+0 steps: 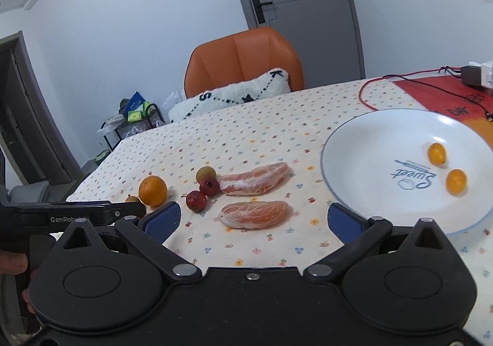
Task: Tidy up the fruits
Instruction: 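Grasp the orange with the left tool while the right tool grasps a pomelo segment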
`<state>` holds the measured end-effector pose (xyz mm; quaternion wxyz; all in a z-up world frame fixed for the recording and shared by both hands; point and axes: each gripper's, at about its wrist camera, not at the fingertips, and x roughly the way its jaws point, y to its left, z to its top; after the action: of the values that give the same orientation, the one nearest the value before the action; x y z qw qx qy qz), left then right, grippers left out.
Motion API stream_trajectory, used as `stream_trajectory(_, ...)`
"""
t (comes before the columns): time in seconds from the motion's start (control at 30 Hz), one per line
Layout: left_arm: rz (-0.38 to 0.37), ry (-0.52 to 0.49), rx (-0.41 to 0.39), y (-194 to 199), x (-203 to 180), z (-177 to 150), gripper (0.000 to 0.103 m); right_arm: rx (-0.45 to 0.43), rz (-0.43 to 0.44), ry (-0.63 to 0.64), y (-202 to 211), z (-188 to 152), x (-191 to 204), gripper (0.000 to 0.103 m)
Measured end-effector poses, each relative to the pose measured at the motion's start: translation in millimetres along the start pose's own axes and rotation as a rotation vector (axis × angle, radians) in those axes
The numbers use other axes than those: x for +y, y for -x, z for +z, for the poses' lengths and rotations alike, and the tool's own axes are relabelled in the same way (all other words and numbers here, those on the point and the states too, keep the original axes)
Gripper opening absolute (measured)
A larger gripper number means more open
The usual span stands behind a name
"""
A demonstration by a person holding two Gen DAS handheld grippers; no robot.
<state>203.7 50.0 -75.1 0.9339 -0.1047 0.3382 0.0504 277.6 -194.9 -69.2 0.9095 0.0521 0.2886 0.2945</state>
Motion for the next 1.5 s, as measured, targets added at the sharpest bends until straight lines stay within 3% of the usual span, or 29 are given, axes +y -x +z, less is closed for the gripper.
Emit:
stream_trajectory(0.07,0.004,0.006,0.019,-5.9,2.7,-2.1,0.068,0.013,-0.001,0.002,-6.7,-0.6,2.3,0.103)
stream_trajectory(0.27,0.005,0.004,0.033,-12.7,6.7,-4.3,0.036,0.056,-0.02,0.005,-30.2,-3.4,8.2,0.103)
stream_trajectory(0.73,-0.043,0.052,0.015,-4.0,24.4,-1.3,0.036,0.086,-0.114,0.085,-74.5,-4.4,25.5,0.102)
stream_trajectory(0.9,-0.045,0.062,0.016,-4.2,27.4,-1.3,0.036,0.1,-0.138,0.151,-81.9,-6.8,32.9,0.089)
stream_trajectory(1.0,-0.045,0.062,0.009,-1.5,26.6,-0.2,0.036,0.092,-0.157,0.184,-81.0,-6.0,35.7,0.071)
stream_trajectory(1.5,-0.087,-0.002,-0.04,17.3,-9.8,10.5,0.036,-0.004,-0.095,0.117,-35.2,10.3,25.7,0.069)
